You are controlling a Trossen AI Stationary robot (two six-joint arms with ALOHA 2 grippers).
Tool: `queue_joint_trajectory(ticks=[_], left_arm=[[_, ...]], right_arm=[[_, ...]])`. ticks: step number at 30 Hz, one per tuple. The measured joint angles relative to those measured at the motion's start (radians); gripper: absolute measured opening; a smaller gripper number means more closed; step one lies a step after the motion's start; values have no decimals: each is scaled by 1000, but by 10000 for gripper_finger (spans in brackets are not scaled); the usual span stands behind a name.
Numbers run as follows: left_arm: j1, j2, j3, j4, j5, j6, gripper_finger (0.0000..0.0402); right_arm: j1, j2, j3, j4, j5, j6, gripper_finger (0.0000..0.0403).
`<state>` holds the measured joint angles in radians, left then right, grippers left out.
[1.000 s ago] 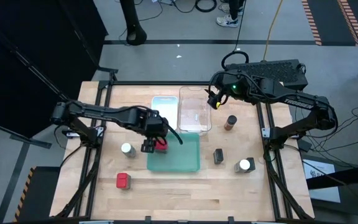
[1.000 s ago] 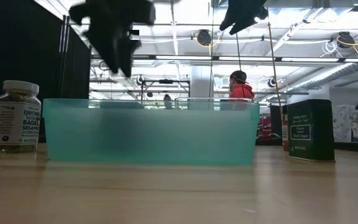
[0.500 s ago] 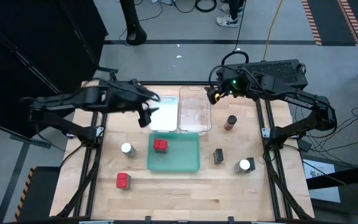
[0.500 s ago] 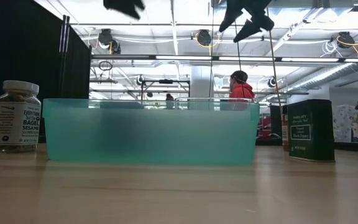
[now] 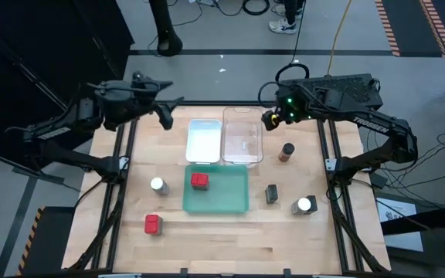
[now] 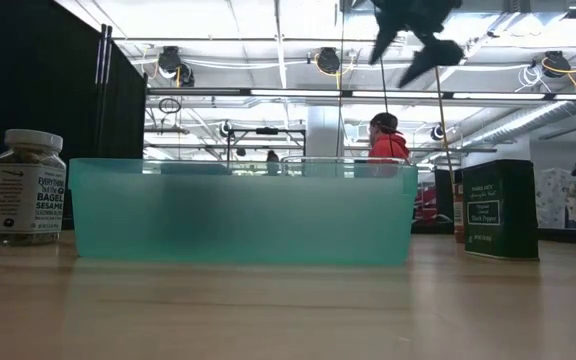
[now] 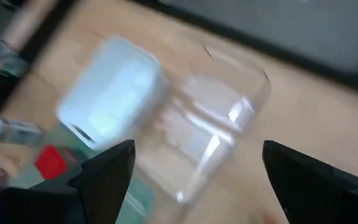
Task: Sort spices by type
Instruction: Put the orange spice bottle into the transparent bin
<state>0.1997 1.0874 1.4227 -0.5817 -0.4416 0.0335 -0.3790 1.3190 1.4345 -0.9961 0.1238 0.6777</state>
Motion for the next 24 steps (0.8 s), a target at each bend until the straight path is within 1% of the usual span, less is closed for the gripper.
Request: queue_joint_trajectory(ticks=[2,4,6,8,10,14,16,20,24], left_arm=[[18,0,0,-11,-27,-1,288],[32,0,-1,-13,-31,-1,288],[42,3,-1,-11,-30,-1,288],[49,4,-1,-11,-31,-2,288],[55,6,-3,-11,-31,-1,288],[64,5,-8,-11,-31,-2,288],[64,5,-9,-11,-31,-2,288],[64,5,-9,-11,-31,-3,288],[64,5,-9,-11,-31,-5,288]], right_arm=[[0,0,0,-101,0,63,336],[0,0,0,-222,-5,142,336],[0,0,0,-337,-33,196,336],[0,0,0,-422,-65,234,336],[0,0,0,-468,-83,252,336],[-1,0,-2,-466,-90,253,336],[-2,-1,-23,-432,-96,254,336],[-7,0,-113,-382,-101,270,336],[-45,0,-233,-262,-108,285,336]])
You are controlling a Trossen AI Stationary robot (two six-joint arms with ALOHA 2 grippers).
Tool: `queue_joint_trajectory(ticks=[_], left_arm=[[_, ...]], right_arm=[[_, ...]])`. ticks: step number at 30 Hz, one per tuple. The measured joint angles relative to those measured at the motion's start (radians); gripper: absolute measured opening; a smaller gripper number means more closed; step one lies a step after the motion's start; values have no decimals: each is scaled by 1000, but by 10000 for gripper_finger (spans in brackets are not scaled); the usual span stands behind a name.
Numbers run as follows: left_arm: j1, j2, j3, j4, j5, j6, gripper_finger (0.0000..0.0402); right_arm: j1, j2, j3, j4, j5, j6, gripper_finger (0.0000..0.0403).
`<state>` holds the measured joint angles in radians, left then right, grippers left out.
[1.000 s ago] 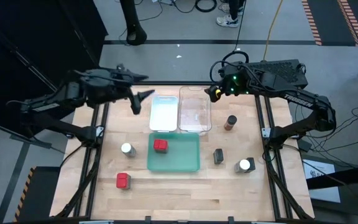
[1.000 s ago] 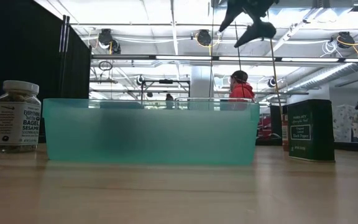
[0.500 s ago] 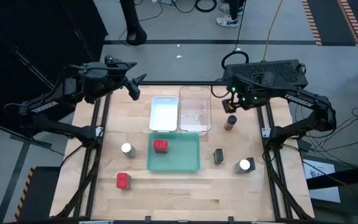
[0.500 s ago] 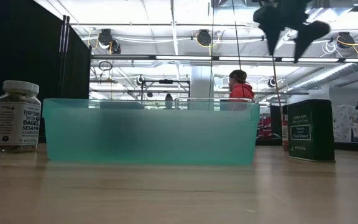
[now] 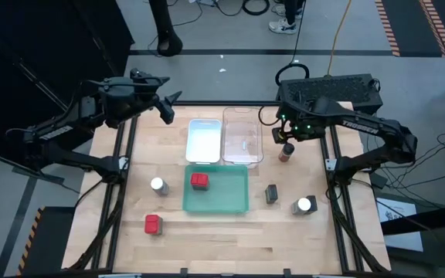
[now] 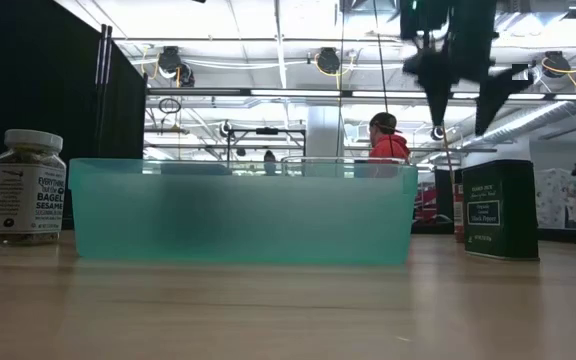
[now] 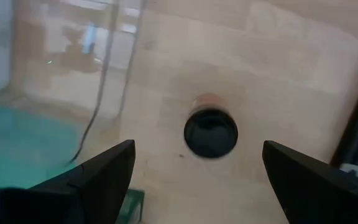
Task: Sort spices by type
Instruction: Put the orange spice bottle into the transparent bin
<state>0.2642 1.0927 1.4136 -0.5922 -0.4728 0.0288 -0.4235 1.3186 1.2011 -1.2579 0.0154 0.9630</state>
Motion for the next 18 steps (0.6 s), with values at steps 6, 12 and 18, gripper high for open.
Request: queue_joint_trajectory(ticks=[6,12,18], left_arm=[[0,0,0,0,-3,0,288],[0,0,0,0,-3,1,288],[0,0,0,0,-3,3,288]], right_arm=[[-41,1,-157,103,-41,19,336],[-46,0,-253,178,-44,12,336],[-46,0,-306,265,-44,6,334]])
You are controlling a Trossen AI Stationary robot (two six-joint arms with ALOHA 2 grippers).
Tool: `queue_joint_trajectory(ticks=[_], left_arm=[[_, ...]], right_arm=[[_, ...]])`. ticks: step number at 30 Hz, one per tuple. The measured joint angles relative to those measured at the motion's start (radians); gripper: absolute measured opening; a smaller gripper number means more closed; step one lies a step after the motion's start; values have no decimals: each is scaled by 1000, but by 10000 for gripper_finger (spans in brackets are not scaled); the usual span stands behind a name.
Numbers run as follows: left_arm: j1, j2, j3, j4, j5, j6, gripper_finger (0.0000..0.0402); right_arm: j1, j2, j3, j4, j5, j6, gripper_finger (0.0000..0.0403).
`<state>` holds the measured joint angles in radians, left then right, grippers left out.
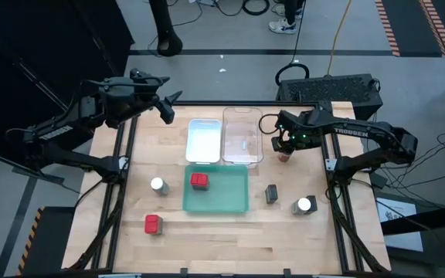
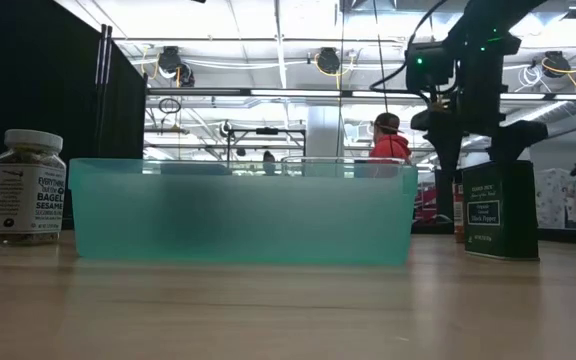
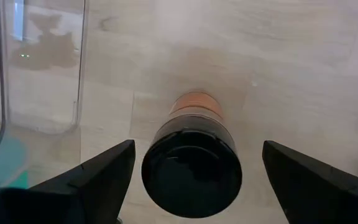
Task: Sort spices by type
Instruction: Put the orange spice bottle into the transparent bin
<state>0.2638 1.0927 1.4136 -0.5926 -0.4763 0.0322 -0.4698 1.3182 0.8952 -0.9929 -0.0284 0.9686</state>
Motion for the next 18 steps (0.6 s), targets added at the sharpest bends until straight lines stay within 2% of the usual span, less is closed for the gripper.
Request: queue_joint_trajectory(ticks=[6,18], left_arm=[[0,0,0,0,0,0,288],[0,0,0,0,0,0,288]], right_arm=[[0,0,-3,2,4,-6,302],[0,0,-2,0,1,-16,179]])
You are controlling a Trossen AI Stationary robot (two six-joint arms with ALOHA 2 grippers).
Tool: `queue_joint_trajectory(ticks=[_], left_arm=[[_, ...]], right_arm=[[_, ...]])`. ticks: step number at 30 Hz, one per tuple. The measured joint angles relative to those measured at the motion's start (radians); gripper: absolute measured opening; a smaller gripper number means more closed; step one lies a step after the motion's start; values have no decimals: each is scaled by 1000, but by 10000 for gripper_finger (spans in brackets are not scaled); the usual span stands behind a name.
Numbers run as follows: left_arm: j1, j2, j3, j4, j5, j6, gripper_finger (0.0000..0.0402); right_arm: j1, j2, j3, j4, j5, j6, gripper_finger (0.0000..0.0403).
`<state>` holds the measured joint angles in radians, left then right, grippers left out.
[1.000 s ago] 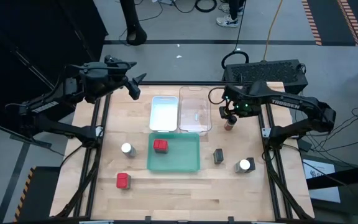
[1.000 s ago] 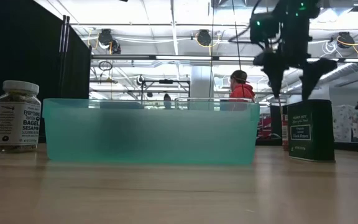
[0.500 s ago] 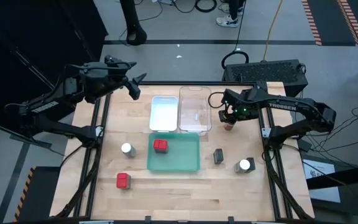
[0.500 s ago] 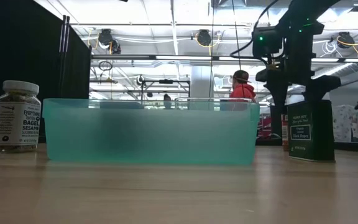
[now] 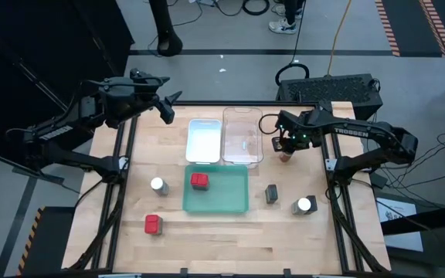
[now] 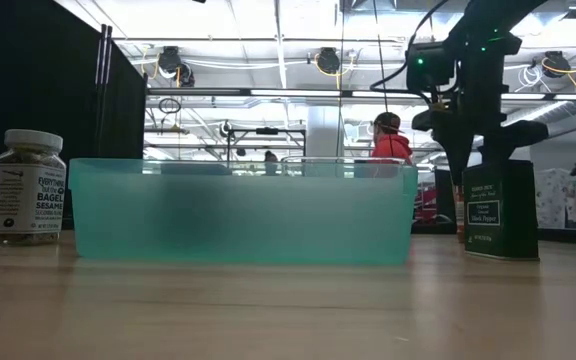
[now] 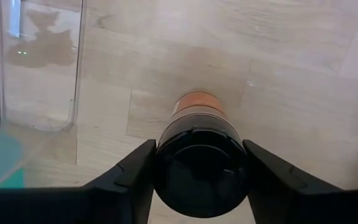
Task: Sort spices by type
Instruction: Put the orange spice bottle into the transparent bin
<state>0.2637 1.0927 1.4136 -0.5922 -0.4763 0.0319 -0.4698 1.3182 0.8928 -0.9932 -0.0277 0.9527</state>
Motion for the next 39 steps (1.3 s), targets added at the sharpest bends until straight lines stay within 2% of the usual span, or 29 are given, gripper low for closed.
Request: queue_joint_trajectory(ticks=[6,8,14,18,21,26,31,39], left_arm=[[0,1,0,0,6,-6,288],[0,11,0,3,56,-19,288],[0,95,0,3,231,-79,288],[-2,190,0,17,362,-75,288],[-10,259,0,69,408,-44,288],[-34,353,0,232,424,41,288],[-44,415,0,354,410,62,288],[-44,483,0,366,395,108,288]], right_arm=[[0,0,20,-49,-4,-45,175],[0,-8,65,-115,8,-71,175],[0,-23,320,-278,108,-162,175],[0,-24,520,-243,141,-248,175],[16,-18,631,-131,159,-306,175],[54,8,706,38,153,-367,175],[89,59,717,69,107,-370,175],[144,134,717,107,45,-370,175]])
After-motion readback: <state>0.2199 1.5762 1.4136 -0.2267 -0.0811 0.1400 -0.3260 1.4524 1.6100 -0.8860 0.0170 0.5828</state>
